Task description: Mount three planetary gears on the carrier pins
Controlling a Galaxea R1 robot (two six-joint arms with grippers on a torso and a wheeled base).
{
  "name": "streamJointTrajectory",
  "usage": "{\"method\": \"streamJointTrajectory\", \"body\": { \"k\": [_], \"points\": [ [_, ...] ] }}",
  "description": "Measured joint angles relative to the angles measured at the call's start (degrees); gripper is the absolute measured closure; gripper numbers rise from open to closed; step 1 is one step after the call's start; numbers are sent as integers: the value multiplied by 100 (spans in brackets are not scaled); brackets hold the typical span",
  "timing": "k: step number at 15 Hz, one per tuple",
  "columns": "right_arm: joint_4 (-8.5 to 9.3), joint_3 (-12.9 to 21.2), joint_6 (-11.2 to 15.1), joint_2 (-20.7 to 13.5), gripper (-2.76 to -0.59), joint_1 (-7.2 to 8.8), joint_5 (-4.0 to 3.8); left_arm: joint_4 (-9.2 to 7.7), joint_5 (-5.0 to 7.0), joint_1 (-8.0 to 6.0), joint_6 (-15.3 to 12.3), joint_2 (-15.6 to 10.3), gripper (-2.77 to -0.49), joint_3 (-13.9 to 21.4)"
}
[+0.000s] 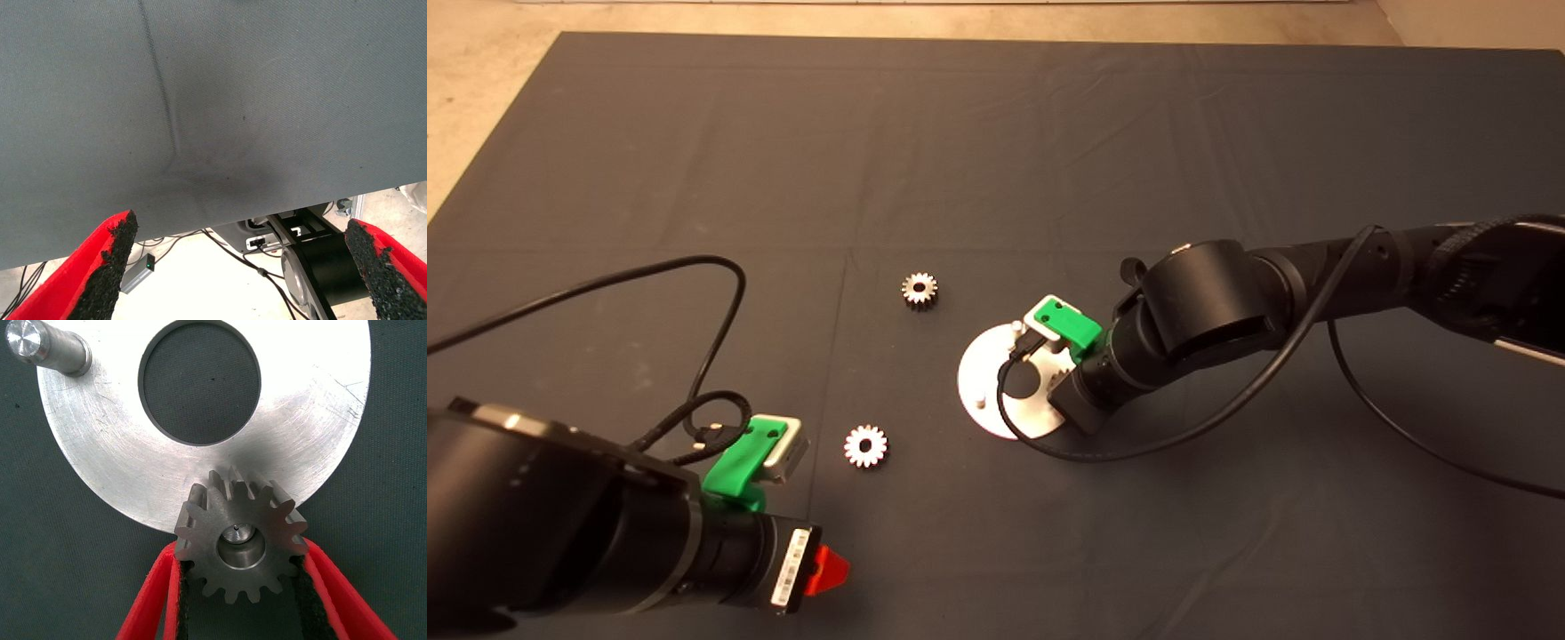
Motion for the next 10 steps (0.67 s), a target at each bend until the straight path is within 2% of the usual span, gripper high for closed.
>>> {"method": "streamJointTrajectory", "body": {
  "k": [5,10],
  "points": [
    [-2,0,-14,0,-90,0,2,0,-2,0,0,0,-222,0],
    [-5,-2,-17,-13,-105,-26,-11,0,0,0,0,0,-222,0]
  ]
}}
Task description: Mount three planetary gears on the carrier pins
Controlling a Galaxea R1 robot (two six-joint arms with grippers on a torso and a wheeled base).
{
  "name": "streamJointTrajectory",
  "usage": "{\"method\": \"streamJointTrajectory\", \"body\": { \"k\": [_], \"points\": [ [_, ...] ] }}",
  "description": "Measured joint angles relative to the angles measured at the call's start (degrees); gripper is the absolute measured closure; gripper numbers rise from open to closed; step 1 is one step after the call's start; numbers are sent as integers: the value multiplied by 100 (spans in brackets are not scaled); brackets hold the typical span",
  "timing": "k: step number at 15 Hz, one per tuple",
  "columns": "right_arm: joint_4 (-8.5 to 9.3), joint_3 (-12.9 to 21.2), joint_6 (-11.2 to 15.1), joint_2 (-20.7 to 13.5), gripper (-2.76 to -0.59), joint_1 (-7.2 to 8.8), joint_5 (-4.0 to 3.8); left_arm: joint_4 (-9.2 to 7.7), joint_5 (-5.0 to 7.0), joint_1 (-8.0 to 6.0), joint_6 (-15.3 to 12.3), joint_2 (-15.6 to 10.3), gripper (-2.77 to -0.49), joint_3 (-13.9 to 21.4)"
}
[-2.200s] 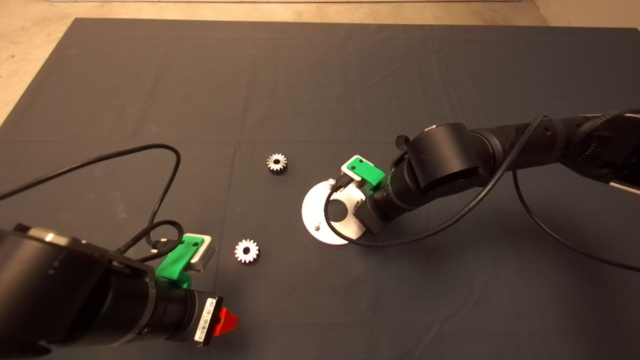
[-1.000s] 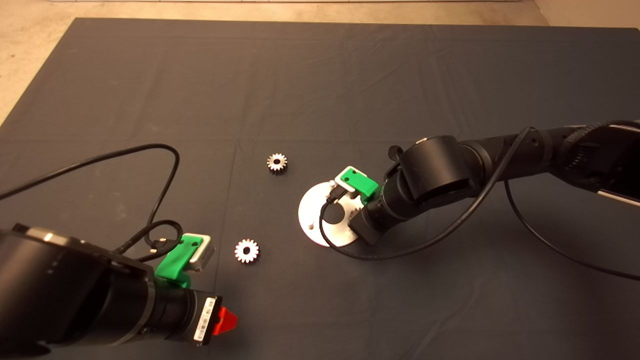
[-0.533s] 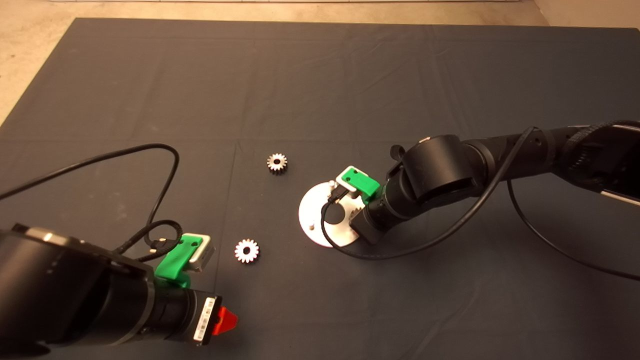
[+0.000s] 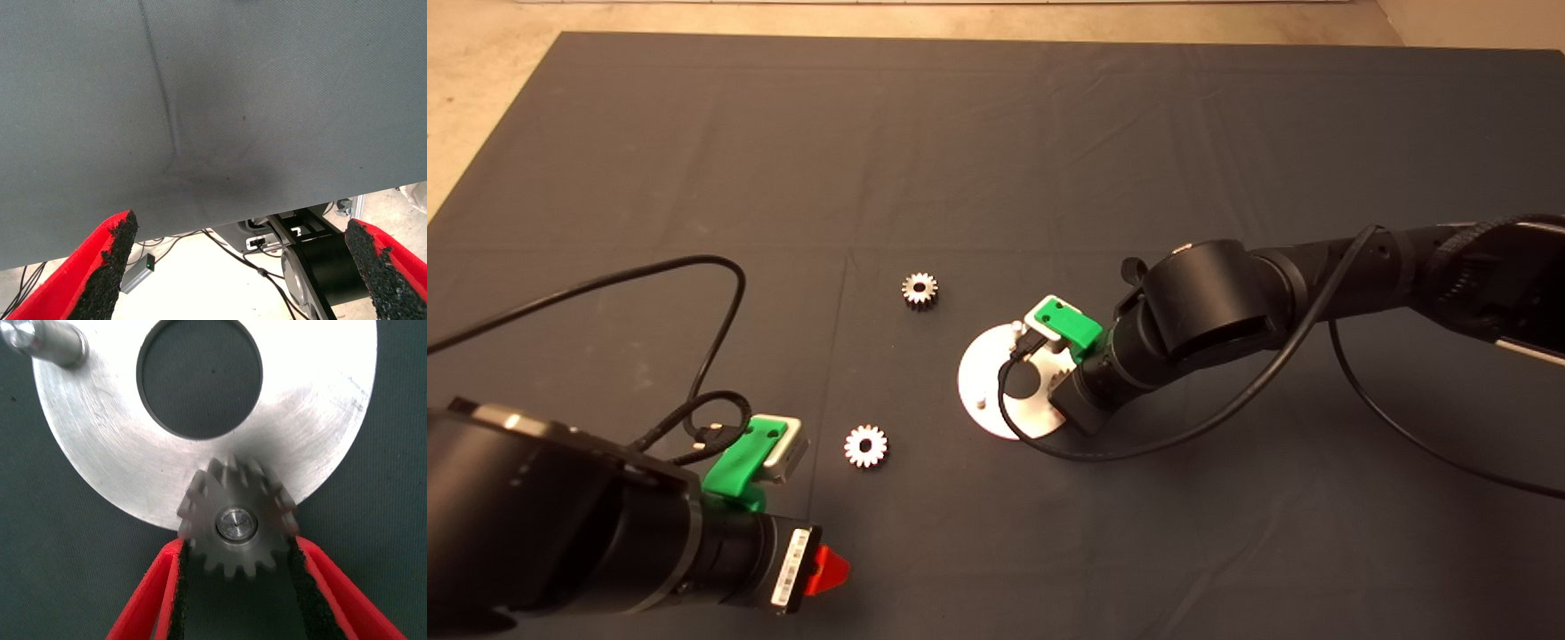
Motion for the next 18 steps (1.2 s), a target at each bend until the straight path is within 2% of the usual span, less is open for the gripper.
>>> {"method": "streamJointTrajectory", "body": {
  "k": [2,4,9,11,13,16,17,18],
  "points": [
    [2,0,0,-15,-105,-19,-20,0,0,0,0,0,-222,0],
    [2,0,0,-15,-118,-19,-20,0,-2,0,0,0,-222,0],
    [2,0,0,-15,-119,-17,-20,-1,-2,0,0,0,-222,0],
    [5,2,6,-37,-132,26,-17,0,-2,0,0,0,-222,0],
    [13,67,110,-85,-134,139,-4,0,-2,0,0,0,-222,0],
    [41,300,470,-213,-147,498,-12,0,-2,0,0,0,-222,0],
    [71,445,641,-324,-151,632,-6,0,-2,0,0,2,-222,0],
    [110,596,758,-504,-161,698,22,0,-2,0,2,5,-222,0]
  ]
}}
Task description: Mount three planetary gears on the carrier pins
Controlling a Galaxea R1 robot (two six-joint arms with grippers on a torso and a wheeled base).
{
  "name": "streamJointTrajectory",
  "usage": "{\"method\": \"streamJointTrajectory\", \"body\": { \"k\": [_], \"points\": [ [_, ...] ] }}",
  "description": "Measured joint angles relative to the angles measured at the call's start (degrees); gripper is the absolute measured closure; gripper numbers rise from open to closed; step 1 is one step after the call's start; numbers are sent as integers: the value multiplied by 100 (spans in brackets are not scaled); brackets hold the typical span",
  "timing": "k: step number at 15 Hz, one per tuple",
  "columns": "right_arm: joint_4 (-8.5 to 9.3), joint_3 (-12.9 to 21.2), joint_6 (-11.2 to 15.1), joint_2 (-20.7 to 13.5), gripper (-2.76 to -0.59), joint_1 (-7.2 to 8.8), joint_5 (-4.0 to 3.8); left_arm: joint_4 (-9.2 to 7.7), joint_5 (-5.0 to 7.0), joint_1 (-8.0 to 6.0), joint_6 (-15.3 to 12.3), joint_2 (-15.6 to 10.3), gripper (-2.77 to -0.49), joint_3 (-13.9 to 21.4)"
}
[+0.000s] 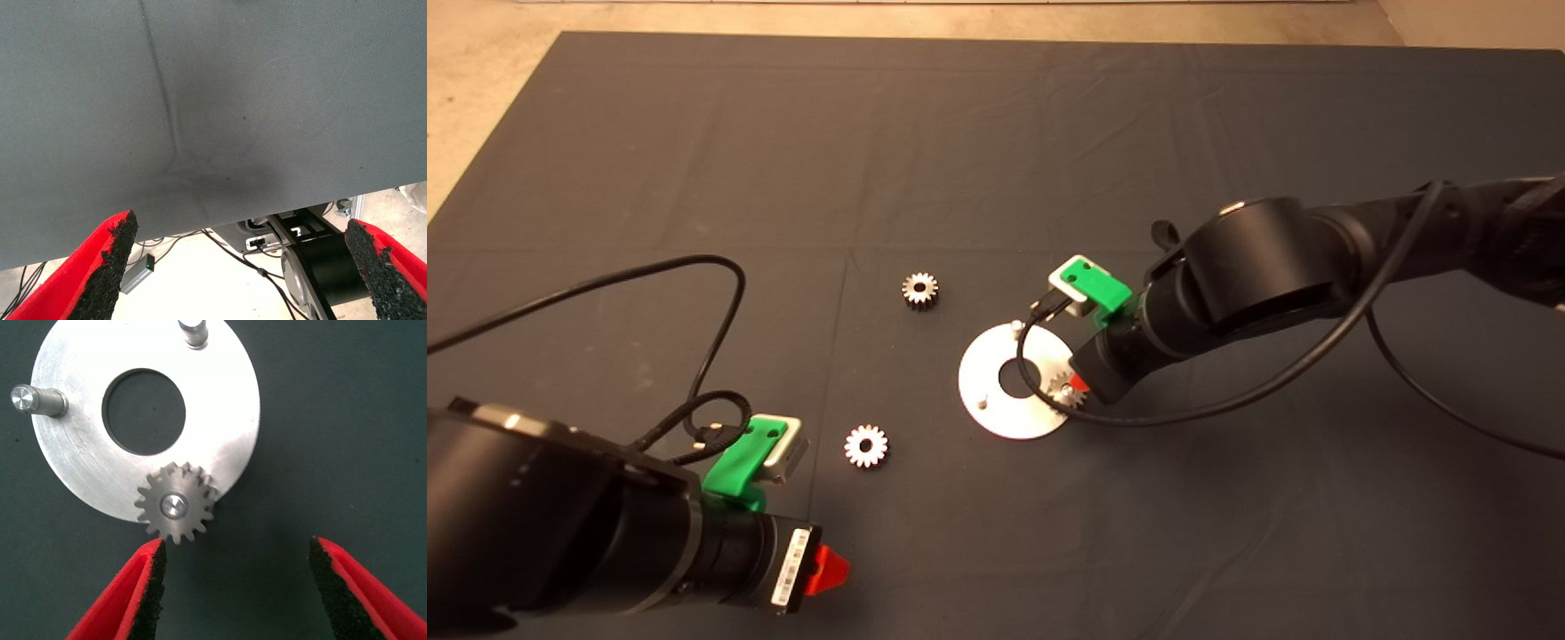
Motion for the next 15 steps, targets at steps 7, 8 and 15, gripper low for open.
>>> {"method": "streamJointTrajectory", "body": {
  "k": [7,8,15],
  "points": [
    [500,1279,635,-2623,-163,124,-96,0,0,-183,408,32,-222,0],
    [546,1501,678,-2888,-173,124,-77,-4,-2,-242,452,49,-222,0],
    [901,2283,1139,-3612,-178,172,-67,-20,2,-672,1367,248,-222,-2]
  ]
}}
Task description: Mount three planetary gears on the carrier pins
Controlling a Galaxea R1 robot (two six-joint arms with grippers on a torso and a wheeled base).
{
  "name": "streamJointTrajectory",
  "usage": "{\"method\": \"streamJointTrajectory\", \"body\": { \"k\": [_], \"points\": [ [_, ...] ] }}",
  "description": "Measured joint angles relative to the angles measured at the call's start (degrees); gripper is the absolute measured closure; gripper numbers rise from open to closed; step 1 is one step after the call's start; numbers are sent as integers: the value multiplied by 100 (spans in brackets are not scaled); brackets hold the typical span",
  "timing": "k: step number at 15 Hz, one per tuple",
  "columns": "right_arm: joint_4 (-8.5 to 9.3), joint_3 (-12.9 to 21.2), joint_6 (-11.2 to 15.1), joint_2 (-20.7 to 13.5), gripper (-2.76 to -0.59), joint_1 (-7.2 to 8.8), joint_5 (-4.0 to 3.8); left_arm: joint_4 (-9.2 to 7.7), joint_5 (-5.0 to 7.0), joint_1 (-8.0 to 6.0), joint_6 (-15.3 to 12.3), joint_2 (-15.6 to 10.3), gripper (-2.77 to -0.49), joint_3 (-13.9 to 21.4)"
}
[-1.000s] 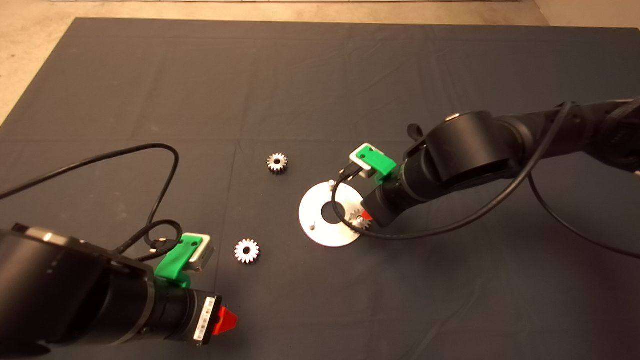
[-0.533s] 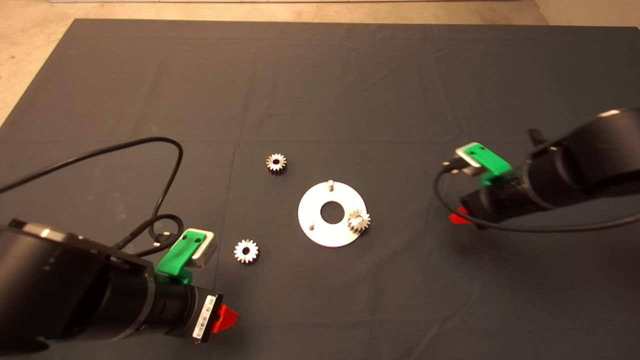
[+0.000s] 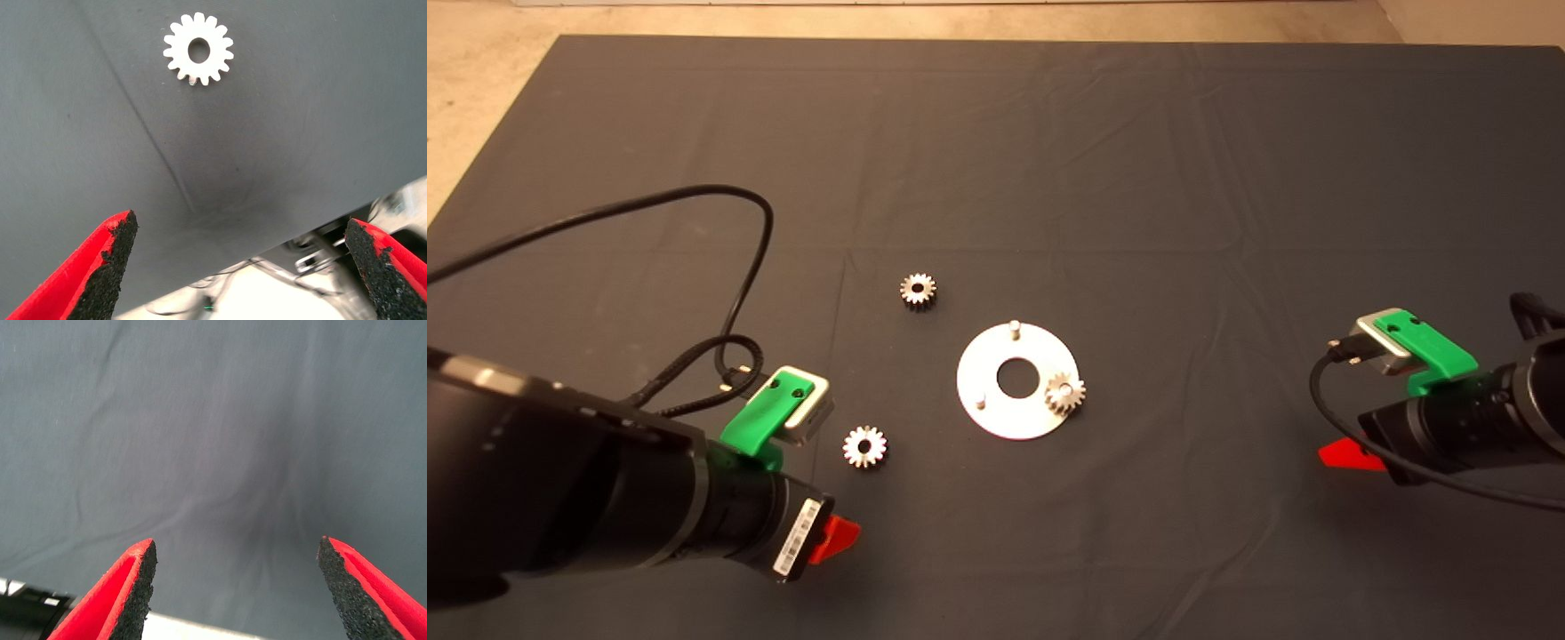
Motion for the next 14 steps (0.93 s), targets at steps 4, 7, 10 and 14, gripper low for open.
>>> {"method": "streamJointTrajectory", "body": {
  "k": [4,7,10,14],
  "points": [
    [533,116,168,-68,-178,30,6,37,-5,-61,847,-127,-222,-40],
    [747,157,227,-78,-178,49,11,611,-2,-59,889,-349,-222,-41],
    [816,163,253,-80,-178,123,6,1341,-68,-20,933,-412,-222,-44],
    [863,183,273,-89,-178,173,9,2259,-185,891,948,-406,-222,-44]
  ]
}}
